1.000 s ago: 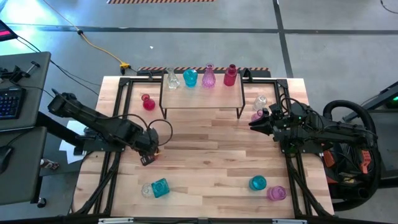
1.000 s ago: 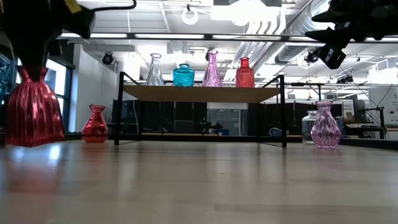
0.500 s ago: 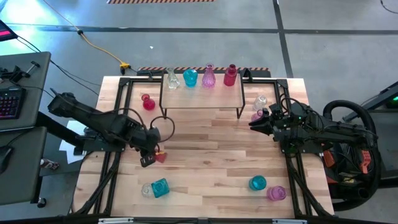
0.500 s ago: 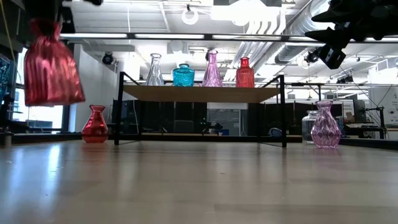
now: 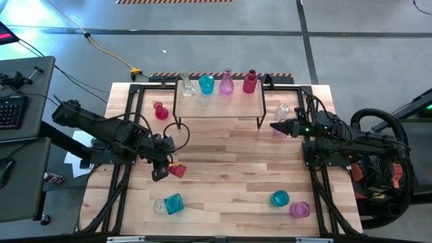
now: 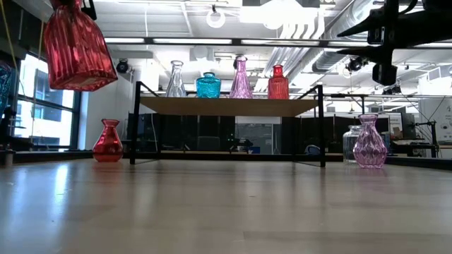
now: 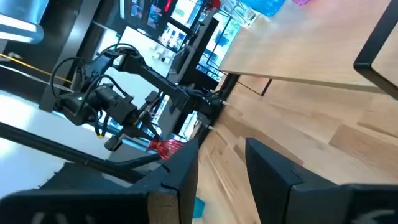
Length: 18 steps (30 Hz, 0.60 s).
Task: Sort vases onto shelf
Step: Put the bottom red flower vase on the shelf aligned with the other red flower vase
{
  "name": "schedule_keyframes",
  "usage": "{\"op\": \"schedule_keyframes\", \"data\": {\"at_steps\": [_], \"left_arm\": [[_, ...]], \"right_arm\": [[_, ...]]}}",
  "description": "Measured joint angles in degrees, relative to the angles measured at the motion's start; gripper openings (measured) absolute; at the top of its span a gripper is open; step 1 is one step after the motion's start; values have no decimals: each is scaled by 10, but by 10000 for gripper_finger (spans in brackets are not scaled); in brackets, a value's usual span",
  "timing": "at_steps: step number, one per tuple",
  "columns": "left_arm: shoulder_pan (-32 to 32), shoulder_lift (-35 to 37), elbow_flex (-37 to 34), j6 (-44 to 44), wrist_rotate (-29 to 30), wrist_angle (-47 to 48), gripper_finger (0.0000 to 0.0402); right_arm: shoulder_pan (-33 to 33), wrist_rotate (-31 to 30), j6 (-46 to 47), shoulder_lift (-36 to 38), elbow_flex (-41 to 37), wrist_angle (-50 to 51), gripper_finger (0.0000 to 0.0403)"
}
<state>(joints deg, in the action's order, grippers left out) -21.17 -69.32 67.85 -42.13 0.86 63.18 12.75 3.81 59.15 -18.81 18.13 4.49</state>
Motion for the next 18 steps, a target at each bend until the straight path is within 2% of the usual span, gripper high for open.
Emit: {"op": "schedule_keyframes", "data": {"at_steps": [9, 18], "left_arm": [[0, 0, 0, -6, -8, -4, 19], [12, 0, 0, 1, -23, -54, 19]], "right_arm": [[0, 0, -39, -21, 0, -19, 114], [0, 0, -71, -92, 0, -187, 115]]}}
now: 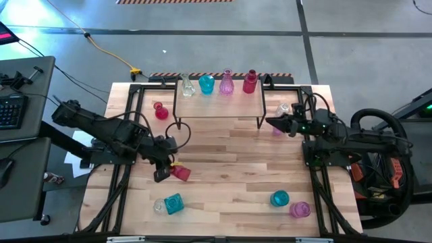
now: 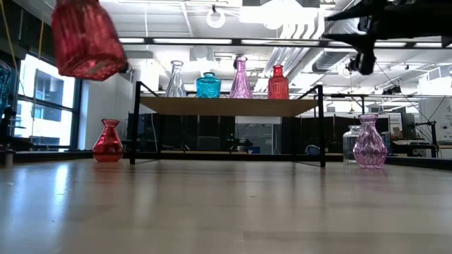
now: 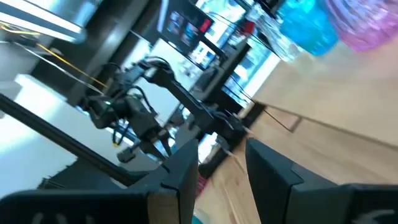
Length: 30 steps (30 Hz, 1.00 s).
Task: Sort vases onto shelf
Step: Put the bottom red flower vase on the shelf aligned with the other red flower vase
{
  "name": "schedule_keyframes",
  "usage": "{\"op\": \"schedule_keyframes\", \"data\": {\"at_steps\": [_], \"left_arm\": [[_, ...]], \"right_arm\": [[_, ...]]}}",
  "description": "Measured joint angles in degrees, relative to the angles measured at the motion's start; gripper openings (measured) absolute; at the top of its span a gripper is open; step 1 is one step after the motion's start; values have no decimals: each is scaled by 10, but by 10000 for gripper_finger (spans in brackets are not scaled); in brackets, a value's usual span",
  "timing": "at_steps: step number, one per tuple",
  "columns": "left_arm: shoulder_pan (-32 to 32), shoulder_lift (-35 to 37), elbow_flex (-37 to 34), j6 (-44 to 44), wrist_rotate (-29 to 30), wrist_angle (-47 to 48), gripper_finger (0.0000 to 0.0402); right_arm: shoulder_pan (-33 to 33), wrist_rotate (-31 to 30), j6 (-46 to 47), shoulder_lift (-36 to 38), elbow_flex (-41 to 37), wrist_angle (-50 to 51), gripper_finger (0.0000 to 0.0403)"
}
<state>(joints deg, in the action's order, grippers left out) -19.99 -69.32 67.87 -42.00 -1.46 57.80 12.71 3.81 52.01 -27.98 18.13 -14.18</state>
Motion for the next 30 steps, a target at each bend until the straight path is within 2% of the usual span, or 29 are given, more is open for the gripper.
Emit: {"op": "schedule_keyframes", "data": {"at_steps": [7, 14, 24, 30], "left_arm": [[36, 0, 0, 17, 0, -59, 19], [76, 0, 0, 33, -37, -93, 19], [132, 0, 0, 58, -68, -120, 19], [169, 0, 0, 99, -75, -129, 19]], "right_arm": [[0, 0, -9, -71, 0, -103, 115], [0, 10, -27, -141, 3, -202, 115], [0, 27, -150, -238, 90, -205, 115], [0, 28, -190, -276, 129, -204, 115]]}}
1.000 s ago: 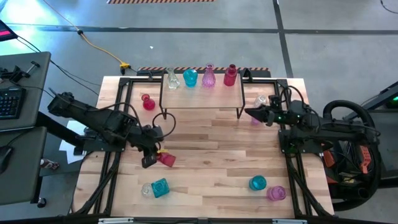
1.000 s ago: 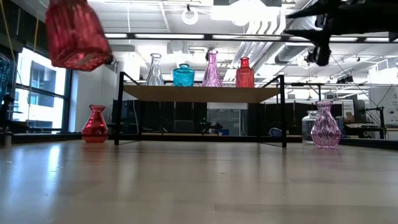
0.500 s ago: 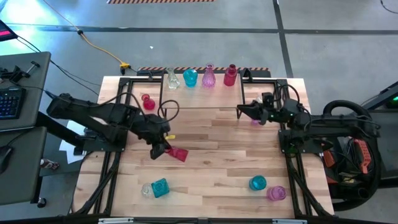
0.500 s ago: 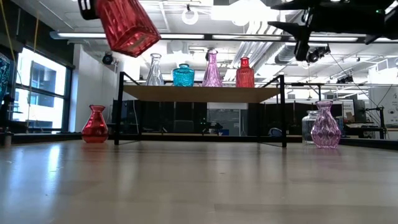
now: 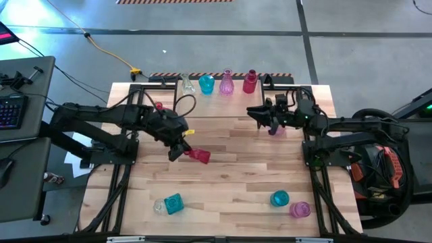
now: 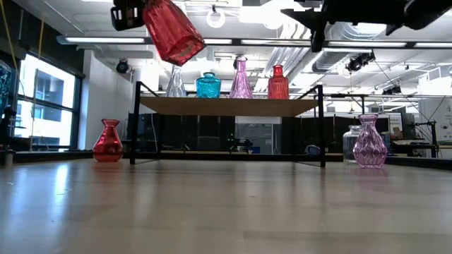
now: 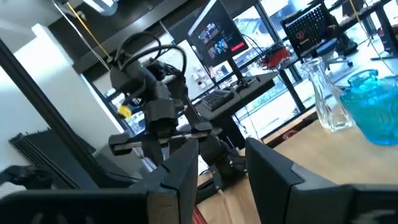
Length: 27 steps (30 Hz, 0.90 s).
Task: Sort vases onto shelf
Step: Put the bottom red flower vase on the shelf aligned with the other red flower vase
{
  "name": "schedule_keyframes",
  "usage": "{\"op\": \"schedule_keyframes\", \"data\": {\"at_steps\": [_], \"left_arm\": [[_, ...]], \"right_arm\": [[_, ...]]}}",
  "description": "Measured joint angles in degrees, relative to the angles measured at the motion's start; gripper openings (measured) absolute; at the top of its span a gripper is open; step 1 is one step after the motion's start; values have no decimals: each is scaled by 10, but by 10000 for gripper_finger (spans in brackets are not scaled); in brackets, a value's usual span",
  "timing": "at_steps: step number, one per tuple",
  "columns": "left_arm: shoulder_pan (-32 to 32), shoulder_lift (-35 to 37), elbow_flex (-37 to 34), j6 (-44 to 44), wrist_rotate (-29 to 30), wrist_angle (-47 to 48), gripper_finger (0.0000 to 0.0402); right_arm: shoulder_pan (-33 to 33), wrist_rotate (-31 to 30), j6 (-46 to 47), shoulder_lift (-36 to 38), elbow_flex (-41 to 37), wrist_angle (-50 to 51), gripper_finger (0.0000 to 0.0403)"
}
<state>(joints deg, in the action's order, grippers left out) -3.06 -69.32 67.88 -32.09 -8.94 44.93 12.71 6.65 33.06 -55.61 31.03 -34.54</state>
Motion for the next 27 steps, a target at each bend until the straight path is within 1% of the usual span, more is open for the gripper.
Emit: {"op": "schedule_keyframes", "data": {"at_steps": [2, 4, 10, 16, 25, 27], "left_arm": [[13, 0, 0, 16, -3, 1, 19], [28, 0, 0, 32, -20, -1, 19], [66, 0, 0, 75, -60, -5, 19], [89, 0, 0, 119, -61, -1, 19], [109, 0, 0, 162, -62, 2, 19], [111, 0, 0, 163, -62, 2, 19]], "right_arm": [[0, 1, -14, -8, 5, 0, 115], [0, 1, -23, -15, 5, 2, 115], [0, 3, -8, -23, 5, 36, 115], [4, -13, 29, -23, 5, 71, 115], [4, -25, 31, -22, 5, 75, 115], [4, -18, 31, -22, 5, 72, 118]]}}
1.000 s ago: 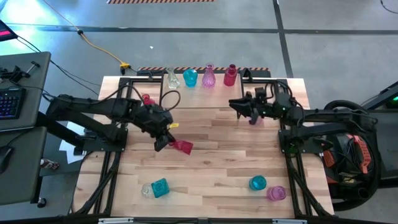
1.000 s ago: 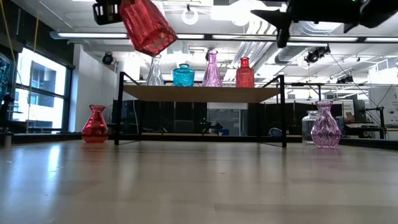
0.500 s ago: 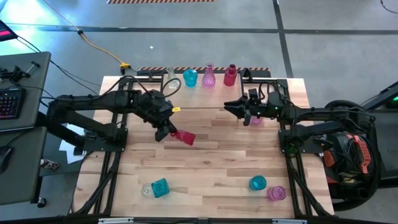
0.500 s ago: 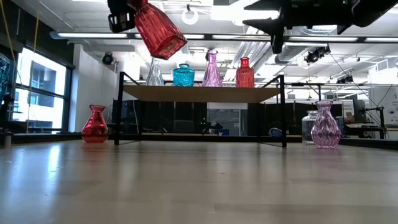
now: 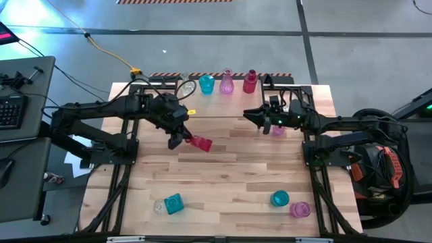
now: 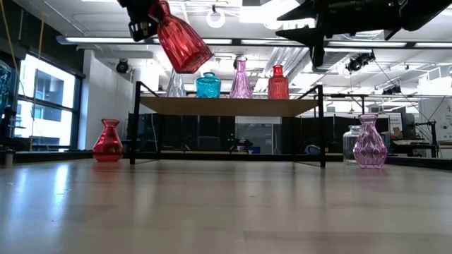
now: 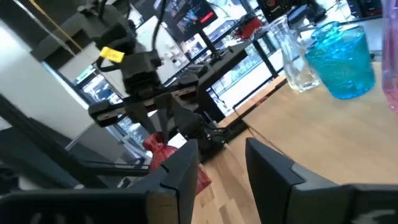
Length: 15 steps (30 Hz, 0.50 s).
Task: Sort vases onto shelf
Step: Put the bottom red flower vase on the shelf aligned with the other red flower vase
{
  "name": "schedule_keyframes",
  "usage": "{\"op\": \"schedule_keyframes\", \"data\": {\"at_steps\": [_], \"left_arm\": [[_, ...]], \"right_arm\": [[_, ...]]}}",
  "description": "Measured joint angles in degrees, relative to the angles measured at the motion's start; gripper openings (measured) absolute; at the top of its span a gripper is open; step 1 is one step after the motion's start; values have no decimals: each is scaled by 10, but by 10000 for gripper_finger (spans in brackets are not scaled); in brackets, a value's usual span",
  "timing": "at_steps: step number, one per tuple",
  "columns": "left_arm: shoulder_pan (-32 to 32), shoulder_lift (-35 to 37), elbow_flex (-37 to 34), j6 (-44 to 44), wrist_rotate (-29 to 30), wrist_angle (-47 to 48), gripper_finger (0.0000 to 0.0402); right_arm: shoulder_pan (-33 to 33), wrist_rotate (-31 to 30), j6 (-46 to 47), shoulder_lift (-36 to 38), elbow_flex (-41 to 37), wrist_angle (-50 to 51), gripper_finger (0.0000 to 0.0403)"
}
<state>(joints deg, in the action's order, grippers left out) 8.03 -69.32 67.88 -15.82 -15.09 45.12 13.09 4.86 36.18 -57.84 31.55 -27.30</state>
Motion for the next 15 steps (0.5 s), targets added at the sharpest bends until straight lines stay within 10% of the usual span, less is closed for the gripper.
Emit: {"op": "schedule_keyframes", "data": {"at_steps": [15], "left_arm": [[2, 0, 0, 11, -62, -66, 19]], "right_arm": [[-21, 65, 0, 0, 0, -8, 318]]}}
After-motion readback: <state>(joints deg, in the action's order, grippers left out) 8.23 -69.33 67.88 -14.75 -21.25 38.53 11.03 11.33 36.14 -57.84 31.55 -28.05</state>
